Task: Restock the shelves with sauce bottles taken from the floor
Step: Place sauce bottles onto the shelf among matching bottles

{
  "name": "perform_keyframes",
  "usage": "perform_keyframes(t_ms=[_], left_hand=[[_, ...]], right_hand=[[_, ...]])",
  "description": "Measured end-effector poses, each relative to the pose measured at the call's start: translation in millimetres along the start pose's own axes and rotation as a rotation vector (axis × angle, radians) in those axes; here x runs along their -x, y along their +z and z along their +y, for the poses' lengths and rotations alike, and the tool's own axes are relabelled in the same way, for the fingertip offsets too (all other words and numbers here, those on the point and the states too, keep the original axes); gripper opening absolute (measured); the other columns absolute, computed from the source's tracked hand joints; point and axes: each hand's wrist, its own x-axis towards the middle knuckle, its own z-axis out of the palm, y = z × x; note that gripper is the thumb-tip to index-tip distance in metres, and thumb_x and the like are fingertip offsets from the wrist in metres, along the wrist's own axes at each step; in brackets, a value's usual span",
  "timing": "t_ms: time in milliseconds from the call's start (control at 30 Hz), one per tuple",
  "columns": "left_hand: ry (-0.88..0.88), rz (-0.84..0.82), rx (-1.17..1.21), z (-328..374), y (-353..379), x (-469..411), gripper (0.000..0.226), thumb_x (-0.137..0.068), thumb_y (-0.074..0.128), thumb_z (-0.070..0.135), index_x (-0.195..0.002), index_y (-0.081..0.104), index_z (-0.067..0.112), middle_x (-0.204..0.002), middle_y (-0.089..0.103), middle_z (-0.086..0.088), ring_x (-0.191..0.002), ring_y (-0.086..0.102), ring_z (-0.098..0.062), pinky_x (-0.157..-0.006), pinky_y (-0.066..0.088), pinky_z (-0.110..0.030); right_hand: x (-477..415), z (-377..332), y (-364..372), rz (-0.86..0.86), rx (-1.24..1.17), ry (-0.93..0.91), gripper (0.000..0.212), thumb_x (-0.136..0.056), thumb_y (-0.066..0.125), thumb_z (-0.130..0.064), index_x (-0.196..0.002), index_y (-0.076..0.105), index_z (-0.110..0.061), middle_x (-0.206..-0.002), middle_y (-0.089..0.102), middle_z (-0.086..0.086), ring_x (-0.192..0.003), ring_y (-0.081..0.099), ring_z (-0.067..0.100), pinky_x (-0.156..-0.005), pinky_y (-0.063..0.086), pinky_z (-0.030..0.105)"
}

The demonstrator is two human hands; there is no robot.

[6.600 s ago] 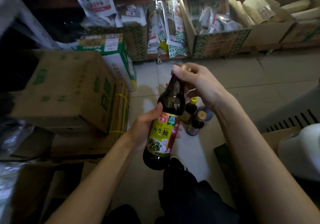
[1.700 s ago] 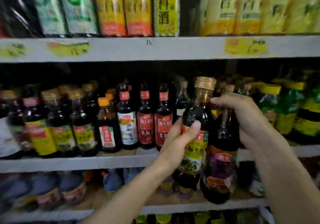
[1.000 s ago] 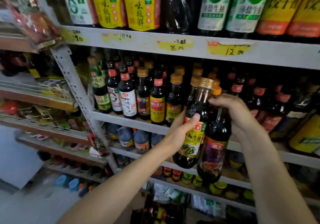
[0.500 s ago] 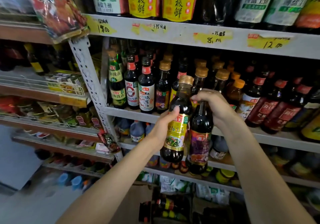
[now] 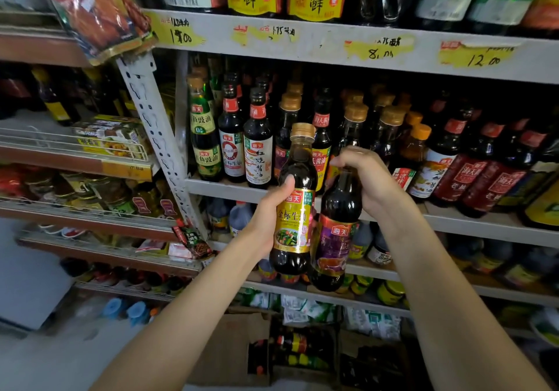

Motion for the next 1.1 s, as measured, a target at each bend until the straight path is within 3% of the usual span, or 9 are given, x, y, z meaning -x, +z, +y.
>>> perform_keyframes(t_ms=[167, 300, 433, 567, 667, 833, 900, 967, 1100], left_hand=[[0.011, 0.037, -0.054, 1, -3, 1, 0.054, -0.08, 0.064, 0.045, -0.117, 0.064, 0.005, -0.098, 0.073, -0.014, -0.087, 0.07, -0.029, -0.084, 0.055, -0.042], [0.019, 0.024, -0.052, 1, -3, 1, 0.058, -0.082, 0.062, 0.043, -0.127, 0.059, 0.006, -0.116, 0.069, -0.018, -0.105, 0.067, -0.034, -0.093, 0.052, -0.048], [0.02, 0.033, -0.057, -1, -9, 1, 0.059, -0.081, 0.062, 0.043, -0.126, 0.059, 0.006, -0.109, 0.072, -0.014, -0.097, 0.069, -0.03, -0.088, 0.053, -0.044], [0.026, 0.039, -0.083, 0, -16, 2, 0.047, -0.079, 0.062, 0.046, -0.109, 0.065, 0.01, -0.086, 0.074, -0.007, -0.078, 0.071, -0.022, -0.07, 0.055, -0.035], [0.045, 0.055, -0.096, -1, -19, 5, 0.044, -0.08, 0.061, 0.044, -0.108, 0.065, 0.01, -0.087, 0.075, -0.006, -0.079, 0.072, -0.022, -0.068, 0.056, -0.034], [0.084, 0.129, -0.126, -13, -21, 18, 0.052, -0.081, 0.063, 0.042, -0.121, 0.061, 0.01, -0.098, 0.074, -0.007, -0.088, 0.072, -0.023, -0.07, 0.056, -0.033], [0.097, 0.197, -0.135, -21, -29, 27, 0.051, -0.078, 0.068, 0.046, -0.121, 0.063, 0.018, -0.104, 0.075, -0.006, -0.093, 0.072, -0.025, -0.072, 0.055, -0.033], [0.128, 0.249, -0.174, -24, -41, 35, 0.053, -0.068, 0.077, 0.057, -0.114, 0.067, 0.033, -0.111, 0.074, -0.003, -0.099, 0.072, -0.023, -0.078, 0.055, -0.035], [0.198, 0.342, -0.216, -21, -65, 40, 0.053, -0.063, 0.076, 0.062, -0.112, 0.066, 0.044, -0.113, 0.073, 0.003, -0.102, 0.07, -0.019, -0.088, 0.053, -0.043]], right_hand=[[0, 0, 2, 0.012, -0.024, 0.022, 0.001, -0.062, 0.07, -0.019, -0.061, 0.069, -0.02, -0.068, 0.067, 0.005, -0.061, 0.065, 0.023, -0.061, 0.052, 0.033], [-2, 1, 2, 0.037, -0.033, 0.044, 0.015, -0.062, 0.071, -0.02, -0.074, 0.068, -0.012, -0.071, 0.067, 0.007, -0.064, 0.066, 0.023, -0.063, 0.053, 0.034], [-4, 1, 4, 0.109, -0.057, 0.143, 0.042, -0.058, 0.075, -0.024, -0.095, 0.067, -0.006, -0.075, 0.069, 0.009, -0.065, 0.068, 0.023, -0.064, 0.054, 0.035], [-4, -1, 5, 0.158, -0.126, 0.192, 0.019, -0.071, 0.07, -0.015, -0.089, 0.069, -0.006, -0.073, 0.073, 0.011, -0.059, 0.067, 0.023, -0.061, 0.055, 0.032], [-3, -3, 7, 0.19, -0.148, 0.203, 0.019, -0.072, 0.07, -0.013, -0.089, 0.069, -0.005, -0.068, 0.072, 0.012, -0.056, 0.067, 0.024, -0.059, 0.056, 0.031], [2, -10, 15, 0.158, -0.061, 0.061, 0.002, -0.075, 0.069, -0.01, -0.074, 0.069, -0.008, -0.062, 0.068, 0.009, -0.059, 0.065, 0.021, -0.068, 0.054, 0.035], [2, -15, 20, 0.095, 0.012, -0.059, 0.009, -0.075, 0.068, -0.008, -0.067, 0.065, -0.008, -0.061, 0.065, 0.009, -0.061, 0.063, 0.018, -0.069, 0.051, 0.033], [-1, -17, 26, 0.065, 0.058, -0.151, 0.009, -0.075, 0.07, -0.007, -0.071, 0.062, -0.008, -0.064, 0.062, 0.008, -0.065, 0.061, 0.018, -0.07, 0.048, 0.035], [-14, -17, 44, 0.231, -0.033, -0.17, 0.015, -0.076, 0.071, -0.002, -0.077, 0.059, -0.011, -0.064, 0.06, 0.003, -0.069, 0.058, 0.019, -0.071, 0.047, 0.035]])
